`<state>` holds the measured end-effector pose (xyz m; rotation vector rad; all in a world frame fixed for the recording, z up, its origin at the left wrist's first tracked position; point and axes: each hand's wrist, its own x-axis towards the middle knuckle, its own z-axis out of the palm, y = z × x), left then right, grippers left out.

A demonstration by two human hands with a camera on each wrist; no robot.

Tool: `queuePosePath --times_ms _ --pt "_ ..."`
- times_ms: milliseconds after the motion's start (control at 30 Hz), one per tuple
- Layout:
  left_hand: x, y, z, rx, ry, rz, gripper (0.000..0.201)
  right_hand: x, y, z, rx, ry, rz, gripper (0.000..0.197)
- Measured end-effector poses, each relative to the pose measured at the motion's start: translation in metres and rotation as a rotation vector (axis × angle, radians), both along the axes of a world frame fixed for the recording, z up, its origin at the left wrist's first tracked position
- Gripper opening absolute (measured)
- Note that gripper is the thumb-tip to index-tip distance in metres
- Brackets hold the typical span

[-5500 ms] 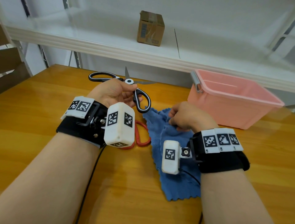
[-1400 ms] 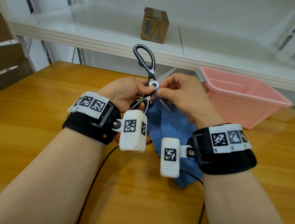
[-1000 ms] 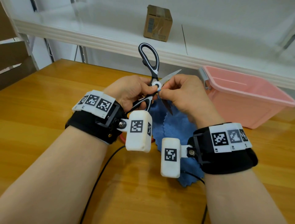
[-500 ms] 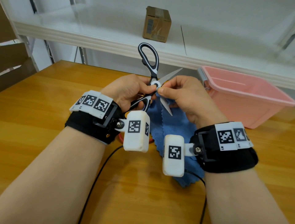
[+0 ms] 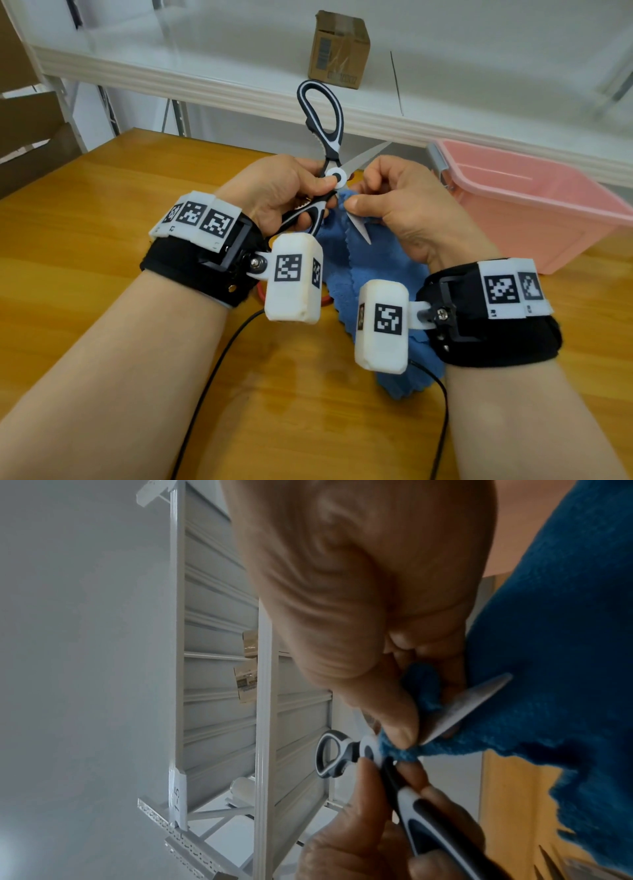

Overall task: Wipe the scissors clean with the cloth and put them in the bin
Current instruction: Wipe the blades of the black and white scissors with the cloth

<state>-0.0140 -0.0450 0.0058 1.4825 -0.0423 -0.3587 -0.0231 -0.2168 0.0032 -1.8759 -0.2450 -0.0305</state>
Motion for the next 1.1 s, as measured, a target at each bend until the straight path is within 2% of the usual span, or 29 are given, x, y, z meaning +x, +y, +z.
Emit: queuePosePath --times_ms 100,167,267,600,767,1100 --pt "0.001 0.004 0.000 0.013 -0.012 0.032 0.019 0.001 0.003 -0.002 0.042 0.038 -0.038 0.025" --pt "0.002 0.005 0.000 0.041 -0.021 0.028 0.019 0.002 0.002 -0.002 -0.072 0.028 -0.072 0.015" --pt "0.002 0.006 0.001 0.057 -0.026 0.006 0.022 0.000 -0.002 0.002 -0.153 0.023 -0.071 0.009" --pt "-0.002 0.006 0.003 0.126 -0.059 -0.041 0.024 -0.001 0.004 0.003 -0.149 0.058 -0.078 0.017" --pt "-0.001 0.005 0.000 0.121 -0.079 -0.003 0.020 -0.001 0.007 0.001 -0.139 0.120 -0.071 0.016" --pt "0.000 0.006 -0.002 0.054 -0.027 0.025 0.021 0.001 0.001 0.000 -0.212 0.107 -0.046 0.019"
